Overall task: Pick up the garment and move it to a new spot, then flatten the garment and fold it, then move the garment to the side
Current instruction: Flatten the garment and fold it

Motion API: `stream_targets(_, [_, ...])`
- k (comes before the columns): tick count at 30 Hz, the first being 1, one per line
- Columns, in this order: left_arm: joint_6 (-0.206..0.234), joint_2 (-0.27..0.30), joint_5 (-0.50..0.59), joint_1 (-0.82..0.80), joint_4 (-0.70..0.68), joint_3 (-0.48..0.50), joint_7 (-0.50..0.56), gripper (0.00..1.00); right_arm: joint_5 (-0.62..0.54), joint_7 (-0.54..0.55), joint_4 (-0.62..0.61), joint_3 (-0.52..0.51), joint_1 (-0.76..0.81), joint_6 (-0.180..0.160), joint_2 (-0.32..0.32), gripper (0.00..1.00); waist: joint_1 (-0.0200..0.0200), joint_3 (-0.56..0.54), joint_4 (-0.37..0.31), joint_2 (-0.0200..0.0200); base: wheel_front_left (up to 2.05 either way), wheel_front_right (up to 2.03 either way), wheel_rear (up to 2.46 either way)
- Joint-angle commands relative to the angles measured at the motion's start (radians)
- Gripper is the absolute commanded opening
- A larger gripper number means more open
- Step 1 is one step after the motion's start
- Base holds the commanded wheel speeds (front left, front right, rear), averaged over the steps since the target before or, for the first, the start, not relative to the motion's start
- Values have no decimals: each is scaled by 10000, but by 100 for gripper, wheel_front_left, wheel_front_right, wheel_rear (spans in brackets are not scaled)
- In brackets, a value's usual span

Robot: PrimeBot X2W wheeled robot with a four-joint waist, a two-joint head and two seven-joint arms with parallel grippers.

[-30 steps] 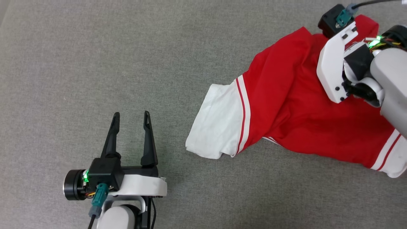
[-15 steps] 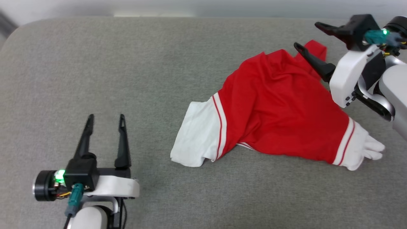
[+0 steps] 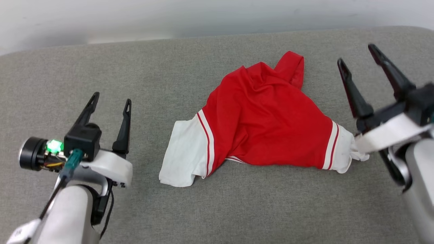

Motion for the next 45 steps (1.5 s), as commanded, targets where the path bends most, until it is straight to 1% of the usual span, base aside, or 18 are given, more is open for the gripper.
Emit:
stream_targets(1, [-200,165,-103,-273,39,-99,432,100,-432,-13,-547,-596,832,-7,395,100,0,-48,-57,0,0,0,0])
stream_targets(4, [-588,424,-443,-681,72,-355,1517,100,-969,-16,-1362,-1413,1995,-7,941,100,0,-93,-103,0,0,0,0])
stream_targets(5, [-695,606,-570,-816,110,-496,2005,100,-1109,-14,-1616,-1631,2292,-7,1112,100,0,-103,-117,0,0,0,0])
stream_targets(6, [-695,606,-570,-816,110,-496,2005,100,-1109,-14,-1616,-1631,2292,-7,1112,100,0,-103,-117,0,0,0,0])
stream_targets(9, [-869,1073,-1134,-1300,20,-998,3371,100,-1321,-15,-2108,-2056,3111,-7,1509,100,0,-113,-168,0,0,0,0])
stream_targets(11, [-918,1406,-1781,-1566,-58,-1435,4360,100,-1405,-15,-2340,-2247,3497,-7,1708,100,0,-107,-198,0,0,0,0])
stream_targets(17, [-911,3055,-4099,-2672,-718,-3571,7144,100,-1661,-16,-2793,-2524,4107,-7,2080,100,0,30,-312,0,0,0,0])
stream_targets(19, [-912,3492,-4861,-3044,-868,-4208,8027,100,-1701,-16,-2848,-2551,4206,-7,2153,100,0,108,-354,0,0,0,0])
stream_targets(23, [-914,4204,-6038,-3785,-1144,-5429,9553,100,-1775,-18,-2956,-2507,4172,-7,2239,100,0,290,-477,0,0,0,0])
stream_targets(26, [-915,4559,-6675,-4261,-1268,-6280,10443,100,-1828,-18,-2968,-2410,4050,-7,2253,100,0,439,-576,0,0,0,0])
stream_targets(28, [-915,4699,-6982,-4492,-1281,-6763,10802,100,-1845,-18,-2952,-2349,3929,-7,2261,100,0,548,-658,0,0,0,0])
stream_targets(32, [-916,4882,-7319,-4769,-1029,-7661,11133,100,-1916,-17,-2914,-2208,3736,-7,2311,100,0,776,-822,0,0,0,0])
stream_targets(38, [-916,5038,-7349,-4938,-428,-8940,11030,100,-1957,-17,-2816,-2009,3461,-7,2376,100,0,1118,-1004,0,0,0,0])
stream_targets(42, [-915,5104,-7315,-4902,122,-9813,10744,100,-1975,-17,-2748,-1952,3341,-7,2408,100,0,1244,-1039,0,0,0,0])
stream_targets(43, [-915,5104,-7352,-4916,226,-9977,10655,55,-1978,-17,-2739,-1945,3311,-7,2405,100,0,1253,-1038,0,0,0,0])
stream_targets(44, [-903,5082,-7382,-4925,319,-10088,10531,0,-1982,-17,-2724,-1942,3301,-7,2401,100,0,1249,-1019,0,0,0,0])
stream_targets(45, [-901,5045,-7447,-4988,387,-10148,10361,0,-1987,-17,-2707,-1947,3319,-7,2391,100,0,1221,-981,0,0,0,0])
